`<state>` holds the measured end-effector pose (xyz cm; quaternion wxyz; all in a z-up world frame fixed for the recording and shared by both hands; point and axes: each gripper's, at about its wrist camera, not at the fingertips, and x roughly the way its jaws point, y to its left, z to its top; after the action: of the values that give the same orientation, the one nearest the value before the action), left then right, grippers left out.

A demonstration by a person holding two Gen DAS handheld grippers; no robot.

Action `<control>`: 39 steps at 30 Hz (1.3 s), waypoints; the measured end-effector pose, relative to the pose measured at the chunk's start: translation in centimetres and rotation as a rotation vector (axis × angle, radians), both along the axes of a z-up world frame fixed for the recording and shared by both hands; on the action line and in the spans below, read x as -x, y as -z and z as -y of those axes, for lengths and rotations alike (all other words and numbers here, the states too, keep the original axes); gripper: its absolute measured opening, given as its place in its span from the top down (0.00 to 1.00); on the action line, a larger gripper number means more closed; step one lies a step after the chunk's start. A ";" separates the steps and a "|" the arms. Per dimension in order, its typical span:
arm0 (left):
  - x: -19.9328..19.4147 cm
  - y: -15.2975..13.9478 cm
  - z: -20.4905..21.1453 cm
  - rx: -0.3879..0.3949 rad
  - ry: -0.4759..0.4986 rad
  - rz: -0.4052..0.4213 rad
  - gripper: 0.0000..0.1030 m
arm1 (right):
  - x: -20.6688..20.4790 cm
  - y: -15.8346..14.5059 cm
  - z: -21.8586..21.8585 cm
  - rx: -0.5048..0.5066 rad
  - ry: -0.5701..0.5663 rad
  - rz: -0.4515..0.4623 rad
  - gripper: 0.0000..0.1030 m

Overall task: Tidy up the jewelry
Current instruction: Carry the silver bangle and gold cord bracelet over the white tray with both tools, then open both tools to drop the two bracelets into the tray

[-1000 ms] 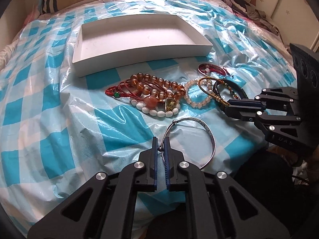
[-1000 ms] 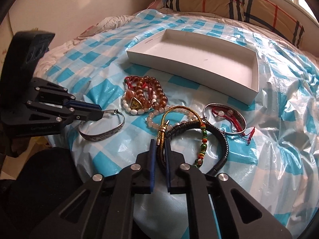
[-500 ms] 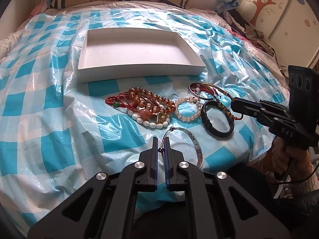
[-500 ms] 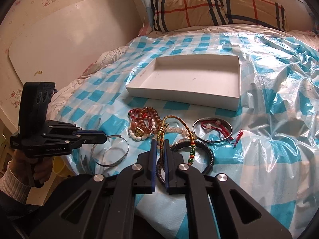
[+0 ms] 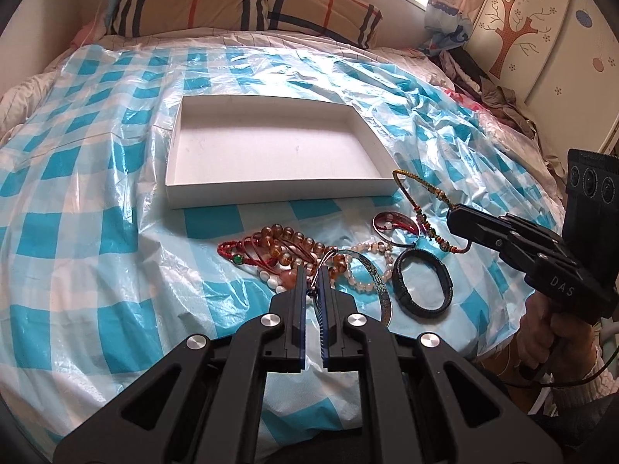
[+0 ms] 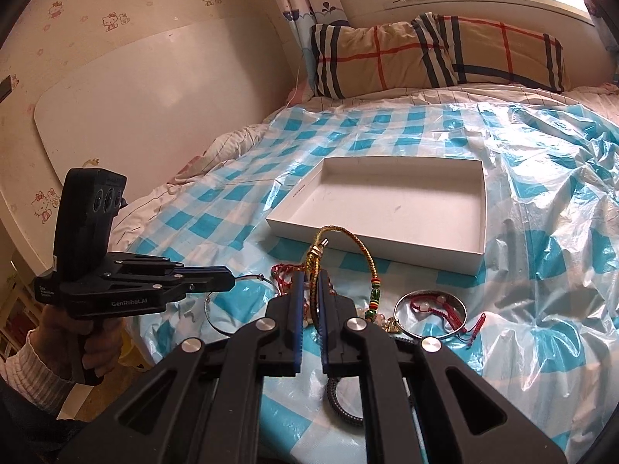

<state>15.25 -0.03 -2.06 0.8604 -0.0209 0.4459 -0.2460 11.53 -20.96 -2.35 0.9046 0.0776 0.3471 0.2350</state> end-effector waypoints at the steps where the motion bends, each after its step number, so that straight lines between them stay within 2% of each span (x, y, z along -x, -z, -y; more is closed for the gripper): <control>1: -0.2 -0.2 0.1 0.002 -0.004 0.008 0.95 | -0.2 -0.1 -0.1 0.008 0.002 0.006 0.93; 8: -3.4 -1.7 0.8 0.017 -0.041 0.071 0.95 | -2.7 -0.7 -0.3 0.071 0.019 0.061 0.93; 16: -8.7 -2.0 2.6 0.027 -0.088 0.133 0.95 | -7.8 -0.5 -0.6 0.139 0.036 0.123 0.93; 27: -13.2 0.7 4.3 0.013 -0.122 0.150 0.95 | -12.1 2.0 -0.6 0.172 0.025 0.124 0.93; 33: -14.3 2.0 4.6 0.001 -0.134 0.149 0.95 | -13.3 3.3 -0.4 0.170 0.024 0.108 0.93; 39: -15.2 3.5 4.8 -0.046 -0.147 0.126 0.95 | -14.4 4.5 -0.4 0.190 0.036 0.068 0.91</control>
<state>30.41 -4.87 -5.59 0.9028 -0.0184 0.3936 -0.1726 25.93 -20.59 -6.85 0.9233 -0.0105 0.3354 0.1869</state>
